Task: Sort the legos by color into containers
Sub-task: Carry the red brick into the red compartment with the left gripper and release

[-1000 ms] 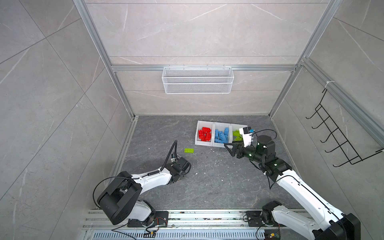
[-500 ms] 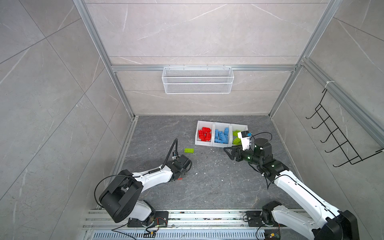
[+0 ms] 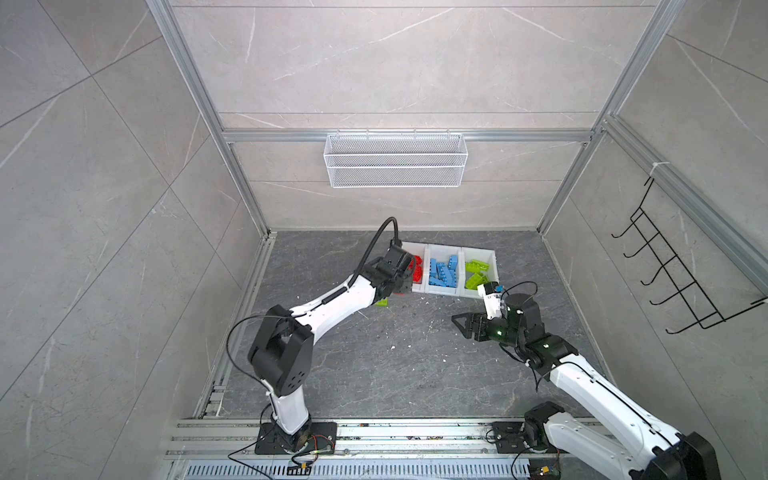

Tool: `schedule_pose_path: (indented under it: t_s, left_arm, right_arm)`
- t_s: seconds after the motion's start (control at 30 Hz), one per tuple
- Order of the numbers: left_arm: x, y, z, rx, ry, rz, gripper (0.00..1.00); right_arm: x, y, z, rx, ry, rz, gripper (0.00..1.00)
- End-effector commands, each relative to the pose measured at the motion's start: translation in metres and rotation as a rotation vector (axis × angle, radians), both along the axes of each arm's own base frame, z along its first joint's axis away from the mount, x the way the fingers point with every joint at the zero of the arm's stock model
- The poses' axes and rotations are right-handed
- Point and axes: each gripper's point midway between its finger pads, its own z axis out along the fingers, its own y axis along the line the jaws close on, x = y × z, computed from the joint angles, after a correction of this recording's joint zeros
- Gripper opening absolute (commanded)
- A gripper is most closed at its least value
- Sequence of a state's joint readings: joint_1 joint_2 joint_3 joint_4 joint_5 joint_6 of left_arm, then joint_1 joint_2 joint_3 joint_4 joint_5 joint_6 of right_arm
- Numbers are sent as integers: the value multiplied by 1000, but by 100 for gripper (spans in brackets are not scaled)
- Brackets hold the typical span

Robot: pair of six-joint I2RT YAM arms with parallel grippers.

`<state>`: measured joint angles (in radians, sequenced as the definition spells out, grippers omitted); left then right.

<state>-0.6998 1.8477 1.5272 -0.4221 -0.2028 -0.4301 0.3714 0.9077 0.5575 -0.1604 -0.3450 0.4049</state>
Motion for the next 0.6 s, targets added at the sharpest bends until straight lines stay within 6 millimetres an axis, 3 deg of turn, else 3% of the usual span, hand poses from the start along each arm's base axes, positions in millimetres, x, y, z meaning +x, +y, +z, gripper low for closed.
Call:
schedule_pose_path:
  t_s: [0.0, 0.2, 0.4, 0.47, 0.57]
  left_arm:
    - [25, -15, 0, 32, 4, -118, 16]
    - [76, -27, 0, 12, -41, -131, 16]
    - [97, -34, -15, -22, -17, -168, 17]
    - [100, -36, -19, -10, -12, -180, 26]
    - [105, -35, -14, 6, -30, -173, 55]
  right_arm:
    - [-13, -6, -4, 25, 24, -23, 77]
    - [-22, -5, -1, 73, 26, -23, 77]
    - [-24, -5, -8, 72, 37, -20, 77]
    - [-24, -4, -9, 72, 39, -16, 77]
    - [-23, -4, -8, 71, 37, -13, 79]
